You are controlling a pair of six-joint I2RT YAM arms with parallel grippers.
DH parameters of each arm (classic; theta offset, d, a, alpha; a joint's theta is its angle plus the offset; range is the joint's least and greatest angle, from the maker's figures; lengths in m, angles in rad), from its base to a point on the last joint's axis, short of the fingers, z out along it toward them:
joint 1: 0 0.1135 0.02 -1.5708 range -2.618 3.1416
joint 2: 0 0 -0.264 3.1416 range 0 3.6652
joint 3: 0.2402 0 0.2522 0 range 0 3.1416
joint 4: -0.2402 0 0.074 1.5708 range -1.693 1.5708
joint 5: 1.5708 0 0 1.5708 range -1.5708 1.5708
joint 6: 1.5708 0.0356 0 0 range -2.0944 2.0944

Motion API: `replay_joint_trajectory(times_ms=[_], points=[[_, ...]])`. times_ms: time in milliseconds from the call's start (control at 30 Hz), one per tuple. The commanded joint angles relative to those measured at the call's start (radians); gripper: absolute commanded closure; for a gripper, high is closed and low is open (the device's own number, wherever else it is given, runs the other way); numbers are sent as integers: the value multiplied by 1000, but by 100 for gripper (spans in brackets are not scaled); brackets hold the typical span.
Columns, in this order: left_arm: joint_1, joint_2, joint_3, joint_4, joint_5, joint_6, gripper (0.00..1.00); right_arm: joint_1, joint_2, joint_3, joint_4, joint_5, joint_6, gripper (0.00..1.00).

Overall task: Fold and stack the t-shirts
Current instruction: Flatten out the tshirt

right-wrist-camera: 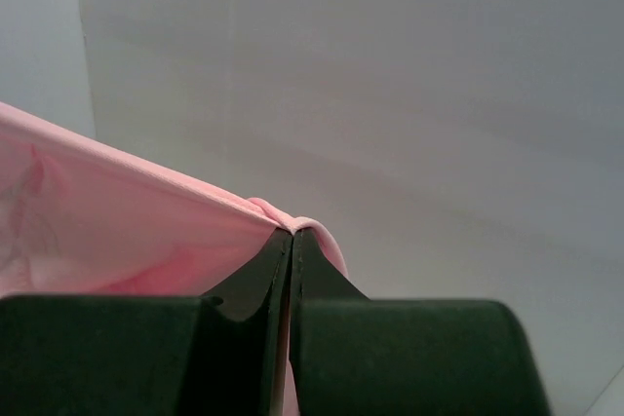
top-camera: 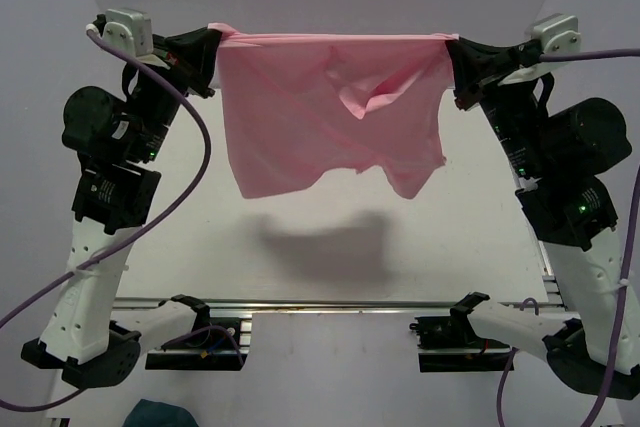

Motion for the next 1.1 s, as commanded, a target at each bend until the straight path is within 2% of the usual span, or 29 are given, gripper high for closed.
replay_joint_trajectory(times_ms=[0,133,267,367,433,533,567,600,633,767,800,833,867,900,933,967,1067], points=[[45,-23,26,-3,-109,68,100,-53,-46,20,129,177,-69,100],[45,52,26,-12,-109,59,100,-55,-5,-55,184,240,-66,100],[45,181,5,-26,-147,38,100,-56,52,-193,319,409,-75,100],[55,312,-17,-14,-187,7,100,-74,159,-285,410,591,-89,100],[55,392,-28,-14,-214,-2,100,-84,282,-298,430,625,-78,100],[64,581,-37,-14,-205,-31,100,-120,457,-284,358,627,41,100],[64,633,-37,3,-196,-42,100,-145,492,-270,344,597,65,100],[64,685,-20,12,-196,-42,100,-154,597,-262,326,567,88,100],[64,796,-2,21,-187,-51,100,-189,641,-223,287,522,142,100],[73,1058,214,-43,-126,-79,100,-239,900,-63,166,389,180,100],[73,1096,253,-61,-109,-79,99,-243,963,27,161,369,180,100],[73,1132,291,-90,-109,-79,77,-261,1019,55,97,328,180,78],[73,1158,346,-100,-109,-79,58,-263,1046,85,72,314,180,60],[73,1195,362,-100,-99,-79,14,-275,1083,153,57,271,180,29],[73,1195,371,-100,-99,-79,0,-282,1098,172,30,262,204,14],[73,1204,371,-100,-99,-79,0,-289,1115,191,13,248,226,10],[82,1193,362,-87,-99,-79,0,-306,1114,201,5,213,243,10]])
